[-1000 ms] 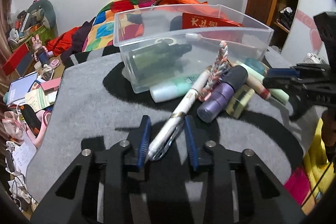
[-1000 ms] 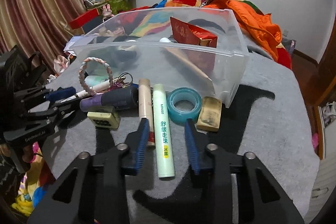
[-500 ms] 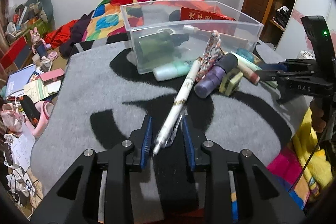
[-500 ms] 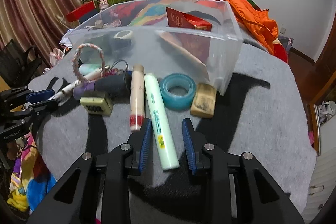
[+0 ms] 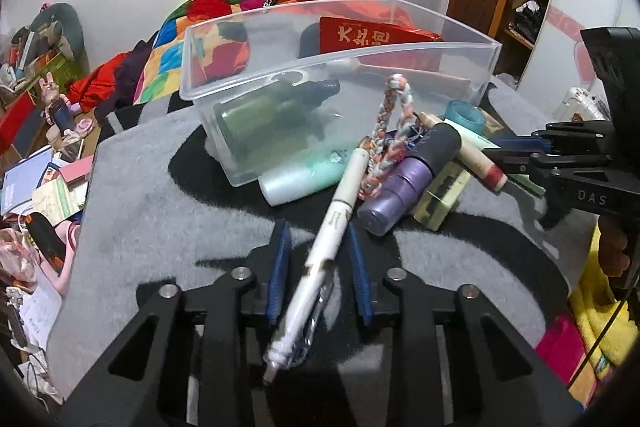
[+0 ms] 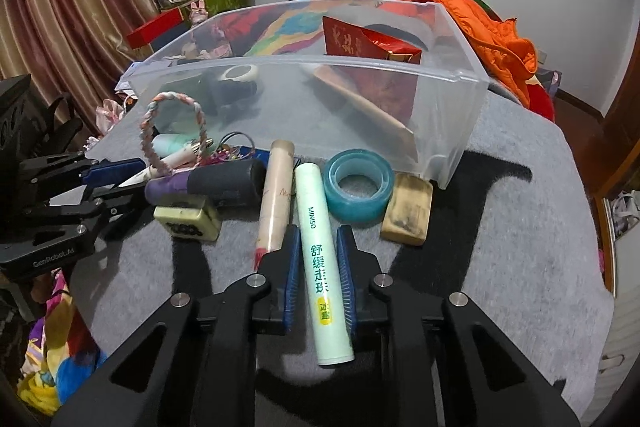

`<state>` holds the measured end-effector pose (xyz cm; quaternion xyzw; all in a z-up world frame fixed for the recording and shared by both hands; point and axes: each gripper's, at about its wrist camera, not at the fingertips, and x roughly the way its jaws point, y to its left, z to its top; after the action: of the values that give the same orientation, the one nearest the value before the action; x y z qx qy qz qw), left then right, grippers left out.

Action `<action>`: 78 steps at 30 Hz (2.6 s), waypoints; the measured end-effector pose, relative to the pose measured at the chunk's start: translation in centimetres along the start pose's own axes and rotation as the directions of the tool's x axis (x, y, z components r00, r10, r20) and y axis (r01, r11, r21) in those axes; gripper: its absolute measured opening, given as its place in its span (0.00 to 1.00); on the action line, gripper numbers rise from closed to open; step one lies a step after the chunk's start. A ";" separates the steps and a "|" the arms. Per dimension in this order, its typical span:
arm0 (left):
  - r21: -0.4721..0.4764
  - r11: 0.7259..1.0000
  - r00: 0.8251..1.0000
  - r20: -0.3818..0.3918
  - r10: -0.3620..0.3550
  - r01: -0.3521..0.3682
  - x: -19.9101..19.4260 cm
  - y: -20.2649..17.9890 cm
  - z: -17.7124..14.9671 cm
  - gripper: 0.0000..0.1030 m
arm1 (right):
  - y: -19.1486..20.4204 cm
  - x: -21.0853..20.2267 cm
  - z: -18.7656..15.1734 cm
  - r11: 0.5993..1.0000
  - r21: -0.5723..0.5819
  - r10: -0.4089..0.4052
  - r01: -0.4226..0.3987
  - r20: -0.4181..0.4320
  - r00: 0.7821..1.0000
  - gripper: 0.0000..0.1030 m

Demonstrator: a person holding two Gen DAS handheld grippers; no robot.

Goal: Organize objects
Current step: 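Lift the white pen with the left gripper while the right grasps the white-green tube, then carry the white pen into the clear box with left while right drops the white-green tube in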

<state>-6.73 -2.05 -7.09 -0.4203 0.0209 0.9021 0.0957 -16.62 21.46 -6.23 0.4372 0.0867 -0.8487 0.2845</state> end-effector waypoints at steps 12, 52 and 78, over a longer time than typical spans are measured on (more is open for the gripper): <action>-0.040 0.999 1.000 0.019 -0.003 0.003 -2.8 0.5 -1.9 0.13 | -0.1 -1.7 -0.9 0.999 0.032 0.017 -0.018 0.033 0.999 0.14; -0.008 0.999 0.992 0.125 -0.035 0.036 -6.3 0.0 1.8 0.10 | 0.1 -6.0 2.2 0.999 0.045 0.004 -0.013 0.188 0.982 0.14; -0.052 0.998 0.985 0.167 -0.029 0.038 -7.0 1.4 4.1 0.23 | -0.1 -5.4 8.1 0.999 0.035 -0.001 -0.009 0.261 0.965 0.14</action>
<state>-5.74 -4.06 0.85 -0.3462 -0.0193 0.9325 0.1007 -19.86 20.48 2.90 0.3267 0.0324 -0.8998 0.2874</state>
